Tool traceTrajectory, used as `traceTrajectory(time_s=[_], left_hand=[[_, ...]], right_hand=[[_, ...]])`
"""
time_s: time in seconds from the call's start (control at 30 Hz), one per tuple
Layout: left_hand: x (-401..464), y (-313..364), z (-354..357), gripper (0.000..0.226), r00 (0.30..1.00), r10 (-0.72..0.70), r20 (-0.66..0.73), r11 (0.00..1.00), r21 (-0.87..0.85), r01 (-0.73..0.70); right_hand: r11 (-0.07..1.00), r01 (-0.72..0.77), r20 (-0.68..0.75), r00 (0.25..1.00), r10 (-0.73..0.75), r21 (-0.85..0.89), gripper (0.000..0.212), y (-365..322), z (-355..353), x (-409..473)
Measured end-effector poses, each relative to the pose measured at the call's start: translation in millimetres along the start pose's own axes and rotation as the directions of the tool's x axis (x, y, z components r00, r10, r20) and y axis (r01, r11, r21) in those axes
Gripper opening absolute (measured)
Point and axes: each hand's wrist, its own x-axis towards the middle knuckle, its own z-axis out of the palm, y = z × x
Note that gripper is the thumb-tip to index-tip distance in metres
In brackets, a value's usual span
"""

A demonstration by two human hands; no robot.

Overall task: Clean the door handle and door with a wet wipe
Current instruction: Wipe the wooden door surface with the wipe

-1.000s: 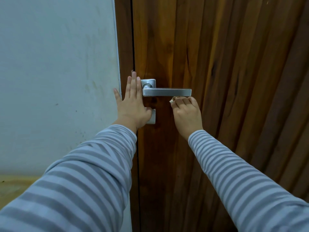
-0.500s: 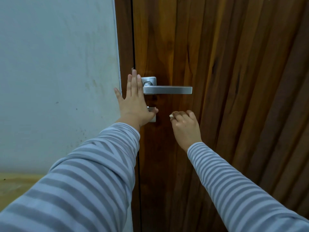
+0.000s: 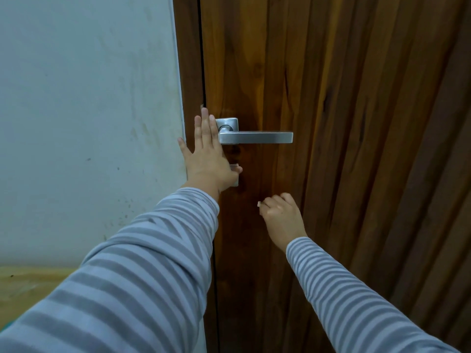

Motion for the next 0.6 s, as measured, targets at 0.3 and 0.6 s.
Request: traceTrajectory(time_s=[0.3,0.6], left_hand=[[-37.2,2.8,1.3,0.105,0.998,-0.014,-0.053,1.0,0.01,0.015],[-92.6,47.0,9.0,0.069,0.993,0.037,-0.11,0.994,-0.103,-0.048]], right_hand=[[0.945,-0.262,-0.04,0.961,0.274,0.194,0.012,20.9,-71.1,7.6],[0.873,-0.377,-0.025,0.914,0.404,0.31,0.026,53.8,-126.4,50.6]])
